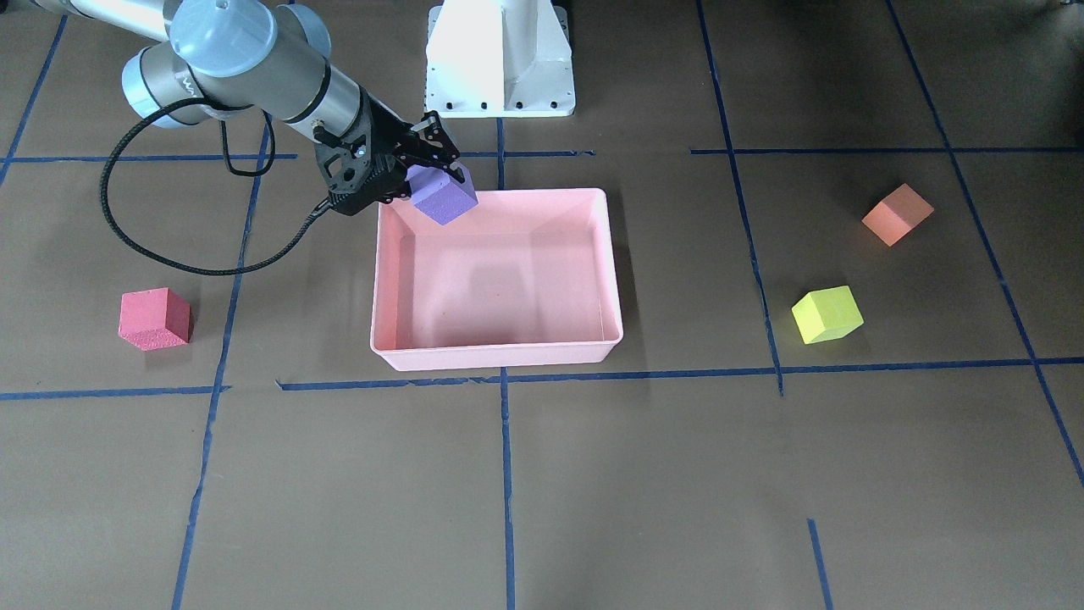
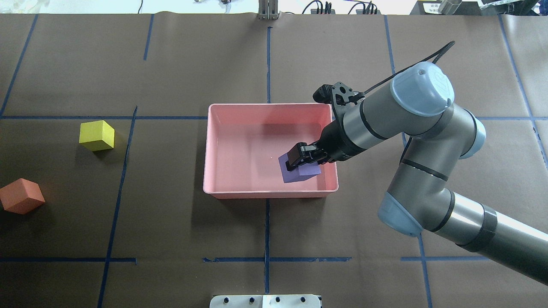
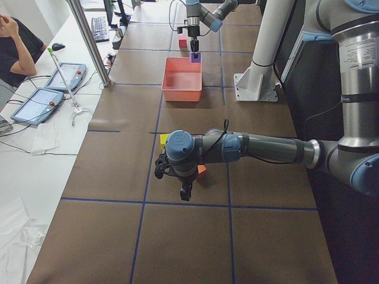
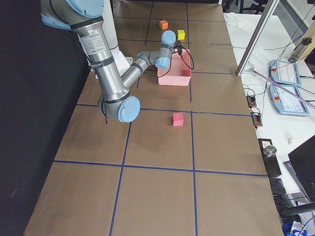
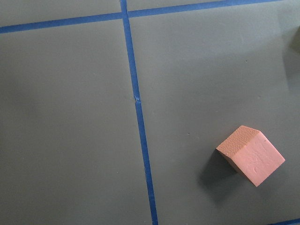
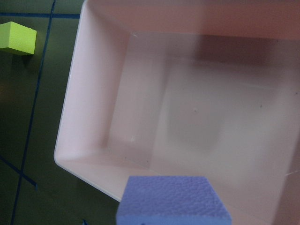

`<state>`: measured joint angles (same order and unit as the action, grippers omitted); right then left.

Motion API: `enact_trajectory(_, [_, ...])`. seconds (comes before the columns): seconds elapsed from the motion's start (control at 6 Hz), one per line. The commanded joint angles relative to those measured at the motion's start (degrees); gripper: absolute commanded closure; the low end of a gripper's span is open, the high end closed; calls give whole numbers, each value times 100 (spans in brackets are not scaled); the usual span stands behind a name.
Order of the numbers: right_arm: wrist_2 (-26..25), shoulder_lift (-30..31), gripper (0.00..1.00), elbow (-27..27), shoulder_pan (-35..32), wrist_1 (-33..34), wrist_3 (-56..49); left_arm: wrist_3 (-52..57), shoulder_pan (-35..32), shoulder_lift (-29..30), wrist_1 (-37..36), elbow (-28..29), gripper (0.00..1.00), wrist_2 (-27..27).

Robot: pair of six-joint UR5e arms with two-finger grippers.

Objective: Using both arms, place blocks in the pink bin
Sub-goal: 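Carry the purple cube with the right gripper into the pink bin and release, then move the right gripper back to the pink cube and grasp it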

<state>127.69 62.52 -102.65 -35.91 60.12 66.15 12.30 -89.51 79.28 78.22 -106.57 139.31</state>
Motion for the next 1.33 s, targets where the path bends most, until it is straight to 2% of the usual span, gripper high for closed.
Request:
enact_trajectory(0.0, [-86,-21,1,148,49,140,74,0,3,0,0,-4,0,0])
enact_trajectory(0.17, [-51,-30,0,149,-12,245,65,0,-5,0,0,-4,0,0])
enact_trajectory(0.33, [463,-12,0,140,-404,446,56,0,-6,0,0,-4,0,0])
enact_trajectory(0.5, [1346,188,0,140,-1052,596,-39,0,3,0,0,-4,0,0])
enact_trajectory(0.67, [1503,521,0,131,-1441,589,-371,0,3,0,0,-4,0,0])
enact_trajectory(0.83, [1444,1011,0,131,-1758,589,-888,0,3,0,0,-4,0,0])
enact_trajectory(1.17, [246,1856,0,210,-1894,571,-2118,0,3,0,0,-13,0,0])
